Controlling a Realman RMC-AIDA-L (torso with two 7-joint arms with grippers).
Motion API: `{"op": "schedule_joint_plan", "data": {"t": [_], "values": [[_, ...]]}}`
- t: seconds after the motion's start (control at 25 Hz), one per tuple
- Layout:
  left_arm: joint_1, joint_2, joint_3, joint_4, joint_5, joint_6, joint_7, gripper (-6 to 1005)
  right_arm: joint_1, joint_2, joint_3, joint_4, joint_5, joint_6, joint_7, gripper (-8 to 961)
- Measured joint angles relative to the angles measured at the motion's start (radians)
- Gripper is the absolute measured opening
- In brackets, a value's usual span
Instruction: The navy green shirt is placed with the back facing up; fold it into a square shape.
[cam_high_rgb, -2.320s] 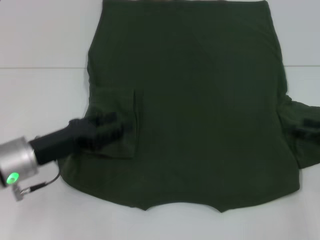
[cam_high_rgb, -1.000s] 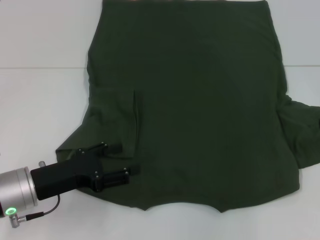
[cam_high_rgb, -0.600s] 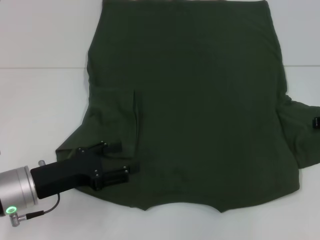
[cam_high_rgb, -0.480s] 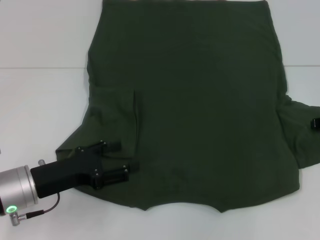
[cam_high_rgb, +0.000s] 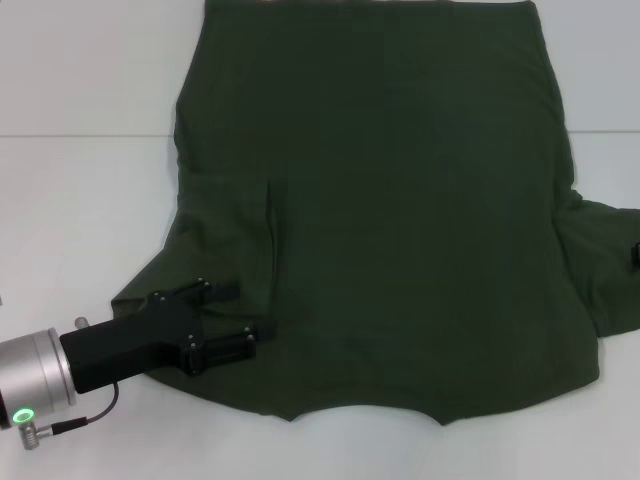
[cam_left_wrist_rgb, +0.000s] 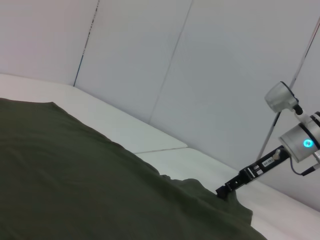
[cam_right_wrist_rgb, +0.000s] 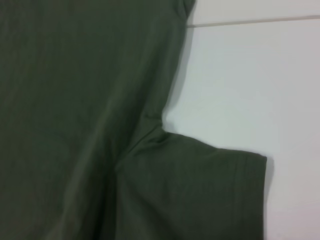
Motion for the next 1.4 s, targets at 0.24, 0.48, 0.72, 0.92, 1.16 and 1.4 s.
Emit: {"op": "schedule_joint_plan", "data": {"t": [0.24, 0.48, 0.72, 0.92, 1.16, 1.4], "values": [[0.0, 0.0, 0.0, 0.0, 0.0, -0.009, 0.001, 873, -0.002, 0.0, 0.003, -0.003, 0.0, -0.004, 0.0, 436], [-0.001, 0.0, 0.0, 0.0, 0.0, -0.009, 0.001, 874, -0.002, 0.0, 0.003, -0.008, 0.0, -0.007, 0.001, 300], [-0.002, 0.0, -0.003, -0.001, -0.003, -0.003, -0.005, 874, -0.01, -0.011, 0.006, -0.01, 0.039, -0.016, -0.005, 156], [0.0, 0.0, -0.003, -0.007, -0.007, 0.001, -0.006, 874, -0.043, -0.04, 0.007, -0.032, 0.135, -0.046, -0.01, 36], [0.003, 0.0, -0.004, -0.008, -0.008, 0.004, -0.007, 874, -0.096, -0.061, 0.007, -0.114, 0.264, -0.085, -0.013, 46], [0.003, 0.0, -0.004, -0.008, -0.005, 0.012, -0.008, 874, -0.088, -0.066, 0.002, -0.169, 0.33, -0.12, -0.022, 56]]}}
